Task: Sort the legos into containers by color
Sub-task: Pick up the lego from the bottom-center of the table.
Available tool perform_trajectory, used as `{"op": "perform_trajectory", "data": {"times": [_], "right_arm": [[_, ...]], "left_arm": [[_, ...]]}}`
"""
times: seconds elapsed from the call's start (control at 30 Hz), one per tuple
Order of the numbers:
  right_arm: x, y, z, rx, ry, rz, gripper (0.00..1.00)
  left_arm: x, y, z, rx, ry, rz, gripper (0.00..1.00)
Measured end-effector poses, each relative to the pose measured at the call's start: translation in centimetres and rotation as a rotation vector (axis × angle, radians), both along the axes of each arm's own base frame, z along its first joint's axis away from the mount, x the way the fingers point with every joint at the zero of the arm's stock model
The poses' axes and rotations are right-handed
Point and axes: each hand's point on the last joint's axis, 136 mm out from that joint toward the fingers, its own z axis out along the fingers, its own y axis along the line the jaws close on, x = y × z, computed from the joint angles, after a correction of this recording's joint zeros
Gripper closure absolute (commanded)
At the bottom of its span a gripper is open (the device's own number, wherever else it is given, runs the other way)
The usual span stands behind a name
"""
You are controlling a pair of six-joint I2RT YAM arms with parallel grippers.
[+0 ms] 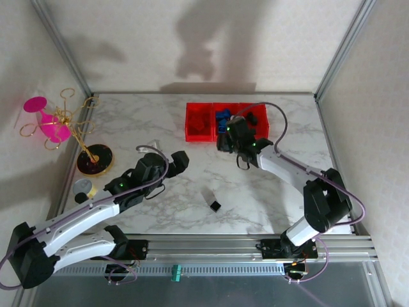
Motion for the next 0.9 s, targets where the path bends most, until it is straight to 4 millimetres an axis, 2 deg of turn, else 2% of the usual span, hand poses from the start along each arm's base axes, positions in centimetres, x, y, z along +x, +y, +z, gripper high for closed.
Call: {"op": "perform_trajectory", "data": {"times": [0.17, 0.33, 0.43, 0.63, 0.8, 0.9], "right_arm": [[-6.3, 1.4, -2.8, -0.042, 0.104, 0.141, 0.35], [-12.5, 2.6, -4.6, -0.059, 0.166, 0.282, 0.32], [-15.3, 2.7, -6.1, -0.069, 0.211, 0.337, 0.32], [-18.8, 3.2, -8.8, -0.121, 0.274, 0.424, 0.31], [-19.9, 4.2, -10.6, -0.152, 0.295, 0.464, 0.32], [-20.1, 4.0, -11.8, -0.185, 0.315, 0.461, 0.37]], "left_arm": [[-1.1, 1.0, -1.0, 0.01, 0.025, 0.006, 0.01], [-1.9, 1.7, -1.9, 0.005, 0.043, 0.016, 0.01], [-2.4, 2.2, -3.0, 0.01, 0.068, 0.026, 0.01], [-2.9, 2.7, -3.8, 0.014, 0.093, 0.042, 0.0], [-3.0, 3.0, -3.8, 0.011, 0.091, 0.051, 0.0], [-3.0, 3.1, -3.9, 0.015, 0.093, 0.053, 0.0]]}}
